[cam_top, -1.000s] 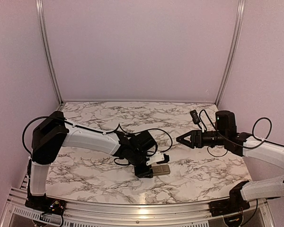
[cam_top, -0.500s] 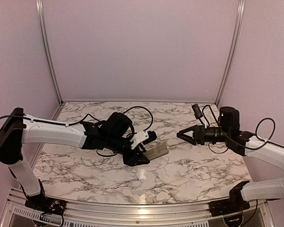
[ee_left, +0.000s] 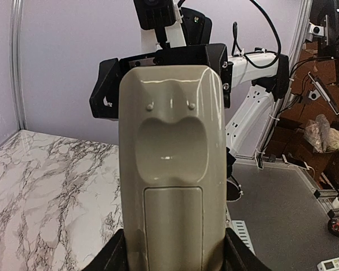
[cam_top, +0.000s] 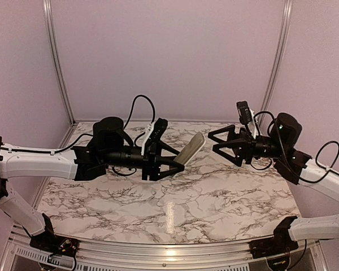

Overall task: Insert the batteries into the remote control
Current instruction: Pass from the left arm to the right

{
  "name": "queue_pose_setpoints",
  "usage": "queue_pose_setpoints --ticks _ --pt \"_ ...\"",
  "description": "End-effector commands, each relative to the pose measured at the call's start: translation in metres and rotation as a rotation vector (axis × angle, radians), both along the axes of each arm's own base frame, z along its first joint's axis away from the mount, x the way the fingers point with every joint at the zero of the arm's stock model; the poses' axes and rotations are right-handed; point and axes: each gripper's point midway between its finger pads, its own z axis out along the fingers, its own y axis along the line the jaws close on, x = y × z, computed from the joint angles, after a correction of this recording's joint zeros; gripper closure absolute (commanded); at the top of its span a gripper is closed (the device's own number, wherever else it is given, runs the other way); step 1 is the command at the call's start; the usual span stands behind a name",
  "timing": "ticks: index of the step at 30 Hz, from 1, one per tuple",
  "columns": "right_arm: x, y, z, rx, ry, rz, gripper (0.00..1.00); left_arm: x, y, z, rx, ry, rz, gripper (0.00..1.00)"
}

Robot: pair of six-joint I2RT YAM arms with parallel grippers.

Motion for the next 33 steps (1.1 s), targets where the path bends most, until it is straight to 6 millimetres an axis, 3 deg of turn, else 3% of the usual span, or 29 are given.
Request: queue_pose_setpoints --ticks 1,13,20,29,33 --pt "-0.019 0.012 0.034 0.074 -0.086 0.093 0.13 -0.015 0.010 0.049 -0.178 -0.018 -0.061 0.62" --pt "-0.036 0.050 0.059 0.117 -0.096 0.190 0.14 -0.017 0.012 0.052 -0.223 -0.008 -0.064 0.62" --pt "-0.035 0.067 0.056 0.106 -0.071 0.208 0.19 -0.014 0.011 0.049 -0.223 -0.001 -0.049 0.62" --pt "-0.025 0.074 0.054 0.096 -0.040 0.176 0.39 -0.007 0.010 0.039 -0.202 0.007 -0.005 0.62" --pt "-0.019 0.076 0.051 0.083 -0.027 0.149 0.57 -0.003 0.011 0.037 -0.196 0.006 0.019 0.62"
